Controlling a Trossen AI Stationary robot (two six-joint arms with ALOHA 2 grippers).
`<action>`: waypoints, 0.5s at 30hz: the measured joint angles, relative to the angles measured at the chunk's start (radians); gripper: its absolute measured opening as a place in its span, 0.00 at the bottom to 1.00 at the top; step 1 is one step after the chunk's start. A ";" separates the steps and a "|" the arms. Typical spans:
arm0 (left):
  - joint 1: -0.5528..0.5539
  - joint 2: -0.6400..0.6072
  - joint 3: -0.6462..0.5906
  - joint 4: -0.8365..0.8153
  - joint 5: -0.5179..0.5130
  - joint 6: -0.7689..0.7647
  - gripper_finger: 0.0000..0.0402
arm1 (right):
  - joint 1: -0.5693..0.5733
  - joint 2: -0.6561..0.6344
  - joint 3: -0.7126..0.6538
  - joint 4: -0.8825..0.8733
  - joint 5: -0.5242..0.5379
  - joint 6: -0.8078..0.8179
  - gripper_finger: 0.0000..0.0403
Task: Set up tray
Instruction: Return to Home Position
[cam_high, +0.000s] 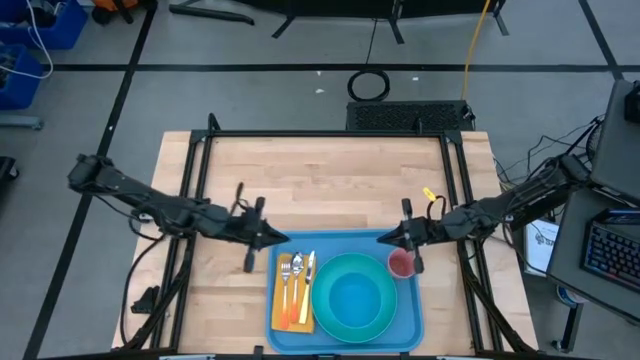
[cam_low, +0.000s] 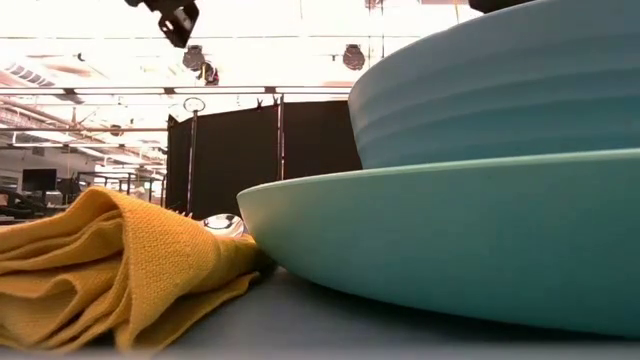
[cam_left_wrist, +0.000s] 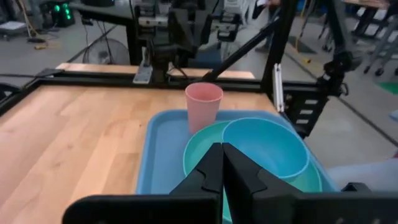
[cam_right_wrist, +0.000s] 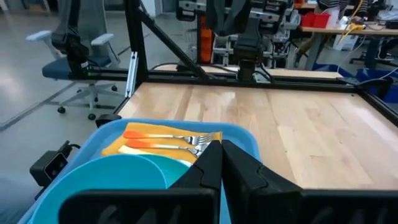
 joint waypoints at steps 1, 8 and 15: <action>-0.006 -0.018 -0.016 0.009 0.000 0.000 0.01 | 0.000 -0.016 -0.016 0.011 -0.001 0.005 0.00; -0.049 -0.121 -0.098 0.008 0.007 -0.028 0.01 | -0.001 -0.155 -0.191 0.176 -0.041 0.076 0.00; -0.085 -0.206 -0.163 0.034 0.004 -0.007 0.01 | -0.001 -0.303 -0.335 0.276 -0.057 0.100 0.00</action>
